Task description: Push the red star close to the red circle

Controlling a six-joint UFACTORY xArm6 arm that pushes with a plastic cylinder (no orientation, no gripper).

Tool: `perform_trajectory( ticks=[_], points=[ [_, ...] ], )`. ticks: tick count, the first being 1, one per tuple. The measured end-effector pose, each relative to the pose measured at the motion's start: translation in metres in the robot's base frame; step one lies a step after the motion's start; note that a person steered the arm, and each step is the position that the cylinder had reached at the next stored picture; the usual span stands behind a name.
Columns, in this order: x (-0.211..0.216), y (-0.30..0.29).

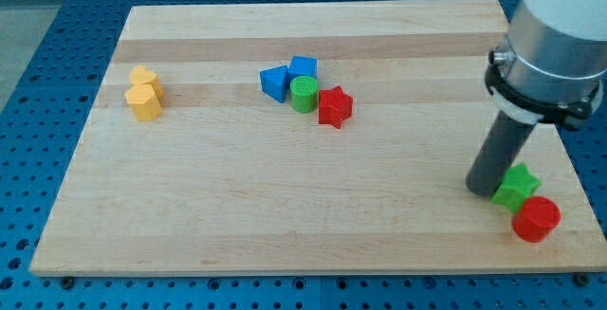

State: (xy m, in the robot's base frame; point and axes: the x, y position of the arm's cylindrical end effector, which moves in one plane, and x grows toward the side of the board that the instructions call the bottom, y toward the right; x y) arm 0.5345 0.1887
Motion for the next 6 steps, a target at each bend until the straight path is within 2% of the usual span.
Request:
perform_trajectory(
  ticks=[1, 2, 5, 6],
  points=[
    [-0.001, 0.014],
    [-0.002, 0.002],
    [-0.039, -0.218],
    [-0.065, -0.28]
  ],
)
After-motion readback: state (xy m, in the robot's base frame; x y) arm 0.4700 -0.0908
